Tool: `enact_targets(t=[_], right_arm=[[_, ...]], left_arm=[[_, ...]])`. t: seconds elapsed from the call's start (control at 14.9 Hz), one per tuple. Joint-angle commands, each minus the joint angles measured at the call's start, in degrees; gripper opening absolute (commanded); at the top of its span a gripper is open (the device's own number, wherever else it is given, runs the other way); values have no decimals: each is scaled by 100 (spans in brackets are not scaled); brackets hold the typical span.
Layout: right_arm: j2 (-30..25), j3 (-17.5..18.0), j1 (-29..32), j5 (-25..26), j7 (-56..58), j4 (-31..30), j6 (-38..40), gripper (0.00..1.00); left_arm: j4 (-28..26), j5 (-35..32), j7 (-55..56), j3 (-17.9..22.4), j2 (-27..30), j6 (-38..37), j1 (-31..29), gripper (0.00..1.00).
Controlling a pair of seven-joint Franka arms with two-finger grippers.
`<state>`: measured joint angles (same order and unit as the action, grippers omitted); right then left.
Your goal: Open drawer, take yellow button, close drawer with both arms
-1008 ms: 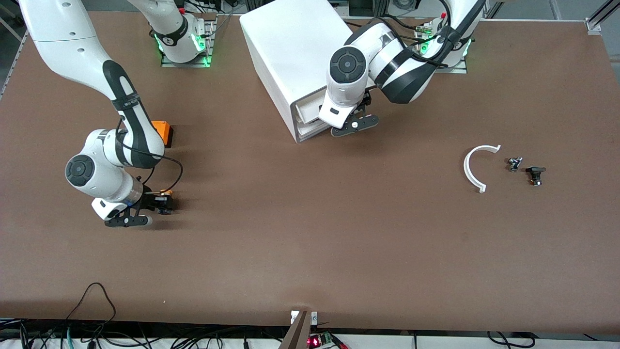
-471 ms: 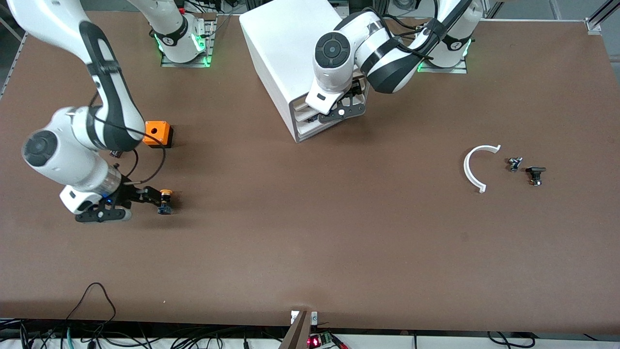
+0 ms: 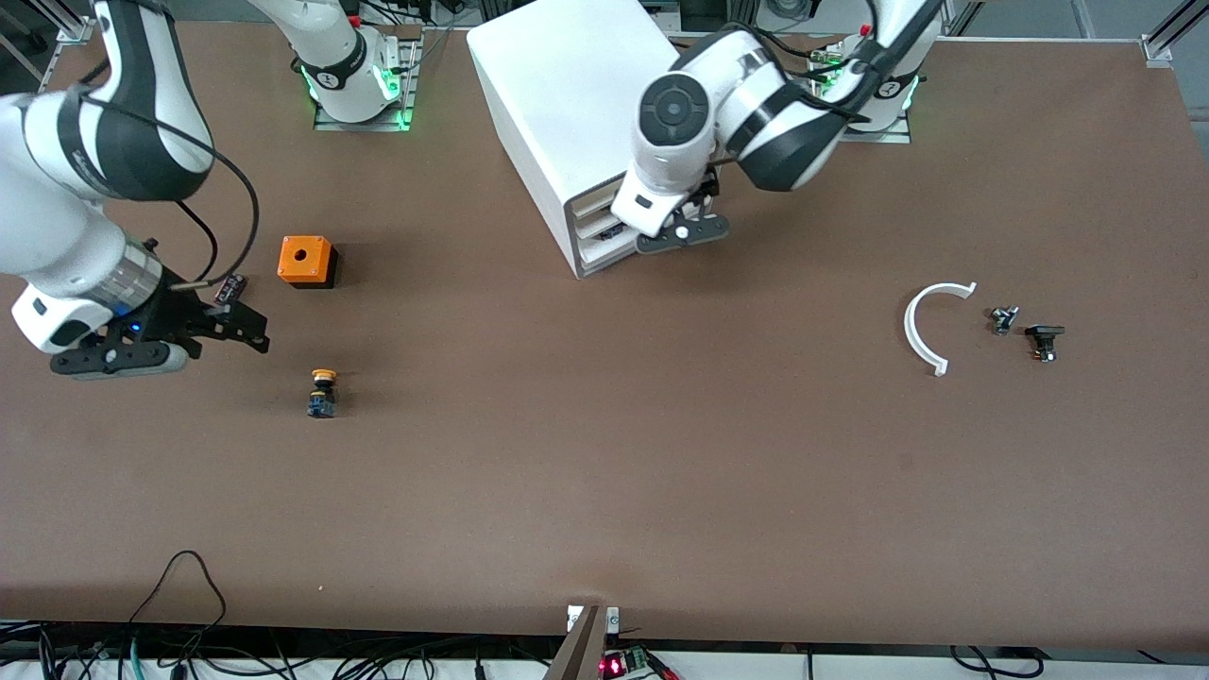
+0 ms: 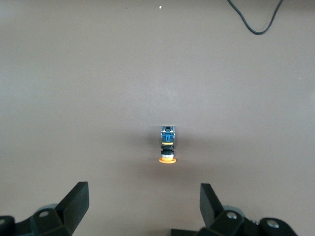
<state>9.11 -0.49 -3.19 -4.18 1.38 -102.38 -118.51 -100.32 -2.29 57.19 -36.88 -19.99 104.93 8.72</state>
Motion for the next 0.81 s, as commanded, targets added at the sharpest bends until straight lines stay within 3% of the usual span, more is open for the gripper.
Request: enact_targets(t=[0.0, 0.2, 0.74], right_arm=[[-330, 66, 134, 198, -515, 77, 519, 100], [-471, 540, 564, 225, -832, 516, 1389, 100], [-1210, 498, 557, 234, -570, 552, 2200, 100]], left_arm=[[397, -122, -979, -30, 206, -533, -501, 99], [670, -131, -2024, -30, 241, -736, -1064, 99], [1207, -562, -4654, -38, 267, -842, -2260, 99]])
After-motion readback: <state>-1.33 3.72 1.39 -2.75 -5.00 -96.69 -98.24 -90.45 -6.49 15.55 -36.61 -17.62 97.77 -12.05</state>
